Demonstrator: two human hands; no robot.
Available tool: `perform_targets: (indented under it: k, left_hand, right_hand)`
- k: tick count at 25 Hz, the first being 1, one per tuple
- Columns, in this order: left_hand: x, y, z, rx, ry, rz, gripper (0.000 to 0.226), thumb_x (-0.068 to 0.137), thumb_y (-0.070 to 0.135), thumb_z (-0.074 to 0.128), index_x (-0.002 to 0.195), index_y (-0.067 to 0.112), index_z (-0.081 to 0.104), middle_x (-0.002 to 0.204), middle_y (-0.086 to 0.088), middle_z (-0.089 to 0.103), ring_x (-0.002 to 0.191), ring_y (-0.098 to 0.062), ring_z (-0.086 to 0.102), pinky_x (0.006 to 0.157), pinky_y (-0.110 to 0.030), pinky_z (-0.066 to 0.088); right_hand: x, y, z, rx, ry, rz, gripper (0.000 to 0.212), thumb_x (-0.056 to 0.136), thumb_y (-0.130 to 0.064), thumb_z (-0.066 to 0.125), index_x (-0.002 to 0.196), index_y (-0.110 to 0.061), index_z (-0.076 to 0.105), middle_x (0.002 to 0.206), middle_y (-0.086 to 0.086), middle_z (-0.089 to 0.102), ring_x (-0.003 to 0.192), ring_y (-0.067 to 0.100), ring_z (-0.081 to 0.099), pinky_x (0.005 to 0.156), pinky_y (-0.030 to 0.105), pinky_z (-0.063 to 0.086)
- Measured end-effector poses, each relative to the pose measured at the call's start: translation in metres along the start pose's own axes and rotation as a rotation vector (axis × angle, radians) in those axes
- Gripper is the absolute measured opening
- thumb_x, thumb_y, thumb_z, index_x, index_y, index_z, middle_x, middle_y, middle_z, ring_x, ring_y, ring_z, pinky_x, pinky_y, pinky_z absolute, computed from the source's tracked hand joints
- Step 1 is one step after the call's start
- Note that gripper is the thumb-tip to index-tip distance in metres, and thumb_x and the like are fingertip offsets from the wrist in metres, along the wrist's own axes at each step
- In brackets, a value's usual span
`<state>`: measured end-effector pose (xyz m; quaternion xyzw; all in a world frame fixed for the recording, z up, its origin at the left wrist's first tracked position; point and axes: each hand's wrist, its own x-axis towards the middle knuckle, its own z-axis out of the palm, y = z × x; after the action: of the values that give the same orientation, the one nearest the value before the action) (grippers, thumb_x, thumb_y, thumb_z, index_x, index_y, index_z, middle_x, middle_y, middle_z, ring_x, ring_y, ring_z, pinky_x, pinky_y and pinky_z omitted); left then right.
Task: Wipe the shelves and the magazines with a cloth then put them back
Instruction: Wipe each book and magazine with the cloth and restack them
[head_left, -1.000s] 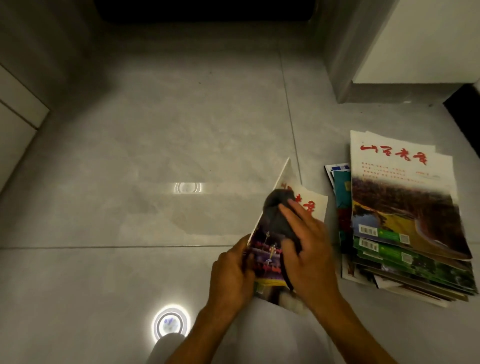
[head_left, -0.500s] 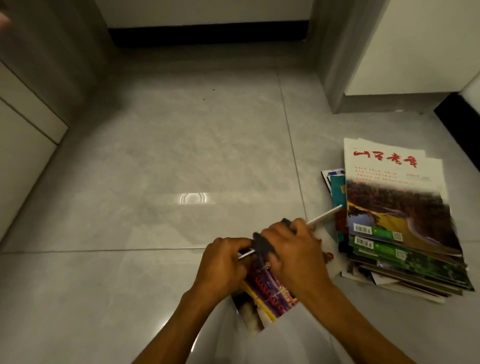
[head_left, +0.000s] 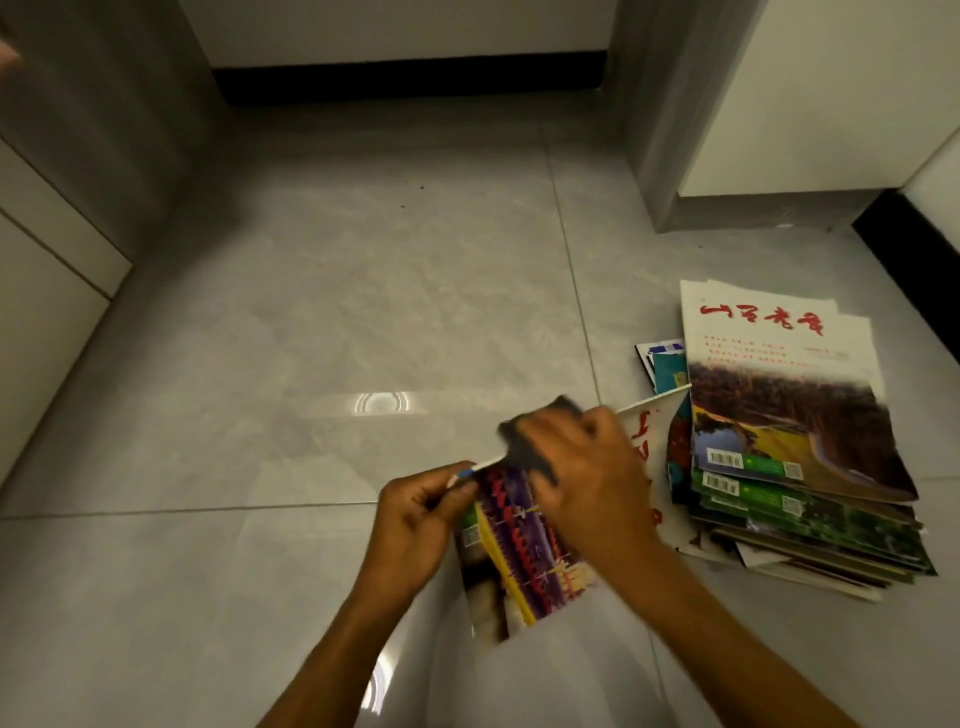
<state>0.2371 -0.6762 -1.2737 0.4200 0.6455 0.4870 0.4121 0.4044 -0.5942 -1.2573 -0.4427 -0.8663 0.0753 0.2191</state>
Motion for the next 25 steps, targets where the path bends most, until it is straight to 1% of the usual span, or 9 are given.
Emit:
perform_targets:
  k: [3, 5, 8, 11, 15, 19, 21, 23, 25]
  left_hand:
    - [0.006, 0.001, -0.031, -0.105, 0.054, -0.063, 0.013, 0.088, 0.004, 0.060, 0.088, 0.007, 0.072, 0.079, -0.004, 0.075, 0.072, -0.014, 0.070, 0.066, -0.023, 0.056]
    - [0.009, -0.003, -0.048, -0.122, 0.072, -0.128, 0.014, 0.089, 0.009, 0.058, 0.094, 0.008, 0.071, 0.084, -0.006, 0.075, 0.076, -0.019, 0.072, 0.066, -0.023, 0.057]
    - [0.010, -0.014, -0.054, -0.152, 0.131, -0.225, 0.015, 0.092, 0.011, 0.055, 0.096, 0.011, 0.070, 0.084, -0.005, 0.075, 0.078, -0.020, 0.072, 0.065, -0.023, 0.057]
    - [0.004, -0.021, -0.054, -0.202, 0.124, -0.308, 0.016, 0.092, 0.010, 0.055, 0.099, 0.010, 0.069, 0.086, -0.008, 0.075, 0.080, -0.024, 0.071, 0.066, -0.027, 0.057]
    - [0.015, -0.009, -0.078, 0.106, -0.210, -0.297, 0.013, 0.082, 0.002, 0.068, 0.094, 0.007, 0.072, 0.086, -0.007, 0.075, 0.085, -0.025, 0.070, 0.072, -0.034, 0.059]
    - [0.038, 0.040, -0.059, 0.532, -0.503, -0.037, 0.017, 0.082, 0.022, 0.073, 0.094, 0.035, 0.073, 0.089, 0.015, 0.073, 0.085, -0.003, 0.069, 0.072, -0.019, 0.056]
    - [0.037, 0.059, -0.029, 0.485, -0.378, 0.024, 0.014, 0.084, 0.039, 0.068, 0.098, 0.044, 0.067, 0.092, 0.019, 0.071, 0.086, 0.000, 0.068, 0.075, -0.019, 0.056]
    - [0.031, 0.067, -0.006, 0.286, -0.166, 0.016, 0.008, 0.085, 0.046, 0.063, 0.092, 0.044, 0.063, 0.092, 0.017, 0.071, 0.086, -0.005, 0.069, 0.076, -0.024, 0.058]
    - [0.028, 0.064, -0.003, 0.153, -0.081, 0.004, 0.012, 0.082, 0.047, 0.060, 0.092, 0.040, 0.063, 0.090, 0.016, 0.072, 0.085, -0.007, 0.070, 0.075, -0.028, 0.059]
  right_hand:
    - [0.014, 0.076, -0.026, -0.074, -0.034, 0.337, 0.032, 0.087, -0.023, 0.063, 0.118, -0.021, 0.059, 0.116, 0.002, 0.064, 0.102, 0.026, 0.049, 0.087, 0.040, 0.041]
    - [0.023, 0.105, -0.045, 0.056, -0.142, 0.421, 0.035, 0.087, -0.017, 0.066, 0.121, -0.017, 0.058, 0.112, 0.002, 0.062, 0.099, 0.021, 0.049, 0.089, 0.036, 0.040]
    - [0.037, 0.101, -0.059, 0.586, -0.397, 0.616, 0.028, 0.087, -0.008, 0.066, 0.112, -0.019, 0.058, 0.104, 0.003, 0.064, 0.084, 0.011, 0.060, 0.068, 0.018, 0.048]
    - [0.041, 0.090, -0.063, 0.886, -0.343, 0.788, 0.019, 0.085, -0.012, 0.068, 0.103, -0.015, 0.063, 0.088, 0.003, 0.074, 0.072, 0.014, 0.071, 0.055, 0.019, 0.052]
    - [0.045, 0.067, -0.087, 0.775, -0.359, 0.599, 0.015, 0.084, -0.020, 0.069, 0.099, -0.016, 0.067, 0.081, -0.001, 0.074, 0.072, 0.016, 0.072, 0.064, 0.029, 0.058]
    - [0.070, 0.036, -0.130, 0.670, -0.349, 0.240, 0.008, 0.083, -0.024, 0.069, 0.091, -0.024, 0.066, 0.081, -0.006, 0.072, 0.074, 0.010, 0.070, 0.061, 0.020, 0.056]
    - [0.078, 0.012, -0.131, 0.520, -0.330, 0.090, 0.012, 0.084, -0.030, 0.069, 0.095, -0.030, 0.065, 0.086, -0.008, 0.068, 0.081, 0.007, 0.064, 0.068, 0.020, 0.052]
    - [0.080, -0.013, -0.118, 0.333, -0.111, -0.053, 0.025, 0.086, -0.028, 0.066, 0.110, -0.033, 0.061, 0.104, -0.013, 0.062, 0.091, 0.007, 0.047, 0.074, 0.017, 0.037]
    - [0.074, -0.015, -0.101, 0.220, 0.036, -0.151, 0.040, 0.084, -0.026, 0.061, 0.124, -0.026, 0.057, 0.121, -0.011, 0.059, 0.098, 0.009, 0.037, 0.078, 0.015, 0.032]
